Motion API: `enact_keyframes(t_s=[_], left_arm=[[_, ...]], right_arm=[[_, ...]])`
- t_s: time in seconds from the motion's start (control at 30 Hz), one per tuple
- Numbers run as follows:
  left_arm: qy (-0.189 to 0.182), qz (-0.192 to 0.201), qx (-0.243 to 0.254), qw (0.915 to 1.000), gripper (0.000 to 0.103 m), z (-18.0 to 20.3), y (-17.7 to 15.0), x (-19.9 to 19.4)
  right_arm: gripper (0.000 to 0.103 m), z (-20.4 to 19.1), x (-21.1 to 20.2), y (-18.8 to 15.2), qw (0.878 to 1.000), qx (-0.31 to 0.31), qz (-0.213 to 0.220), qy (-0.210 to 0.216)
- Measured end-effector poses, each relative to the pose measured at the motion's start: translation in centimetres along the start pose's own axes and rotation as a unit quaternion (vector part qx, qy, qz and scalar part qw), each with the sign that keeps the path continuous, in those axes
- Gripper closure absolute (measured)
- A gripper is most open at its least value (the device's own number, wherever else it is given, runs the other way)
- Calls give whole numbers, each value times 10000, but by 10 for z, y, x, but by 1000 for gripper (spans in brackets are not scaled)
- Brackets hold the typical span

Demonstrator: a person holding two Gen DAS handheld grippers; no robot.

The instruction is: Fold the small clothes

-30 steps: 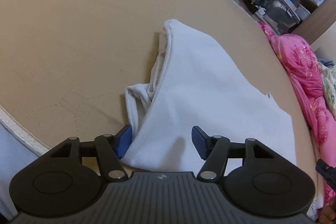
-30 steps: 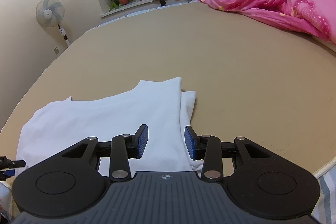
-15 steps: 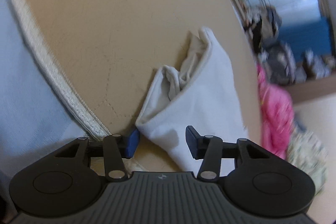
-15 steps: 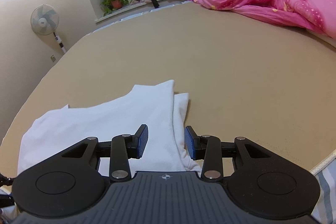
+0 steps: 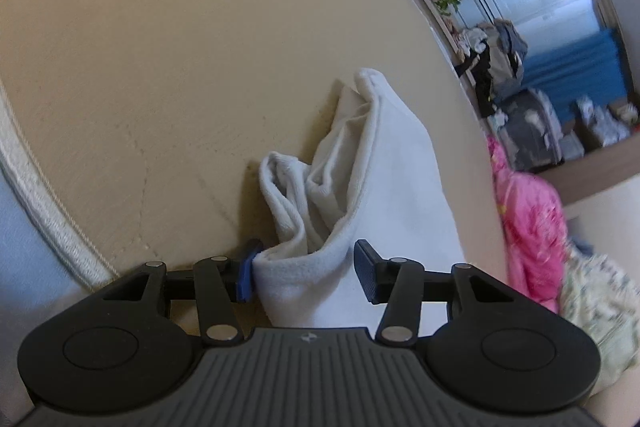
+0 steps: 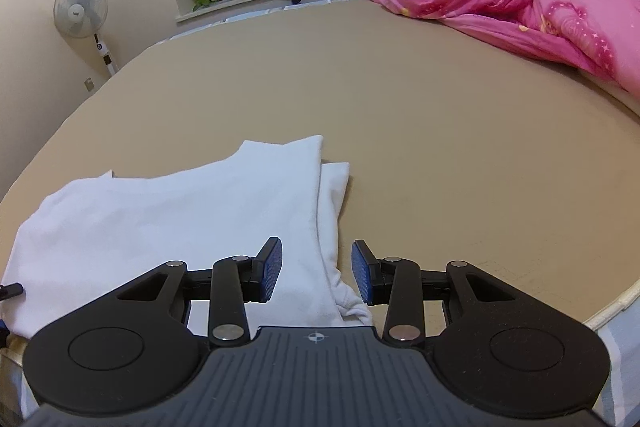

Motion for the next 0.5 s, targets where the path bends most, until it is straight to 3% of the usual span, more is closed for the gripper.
enact_keyframes(t_s=[0.03, 0.1, 0.3, 0.43, 0.5], left_arm=[[128, 84, 133, 9998, 78, 4, -2, 0], [175, 112, 220, 9995, 85, 8, -3, -2], [207, 186, 505, 9983, 85, 29, -10, -10], [376, -26, 228, 9990, 80, 23, -5, 7], [505, 23, 368, 9980, 85, 30, -5, 10]], right_arm=[[63, 0, 0, 0, 10000, 3, -4, -3], [63, 1, -1, 1, 10000, -1, 23, -2], [63, 13, -11, 35, 9984, -321, 461, 16], [62, 36, 1, 46, 9977, -241, 621, -112], [63, 51, 17, 38, 9994, 151, 249, -203]])
Point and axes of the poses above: each gripper's, at about its wrist camera, not at the fingertips, and x roughly the way its jaws point, z to its right, y to its top, the point moved 1 cm from there along x, roughly the way its jaws point, and after that the axes turned 10 degrees about -x, right-handed, at the moved point
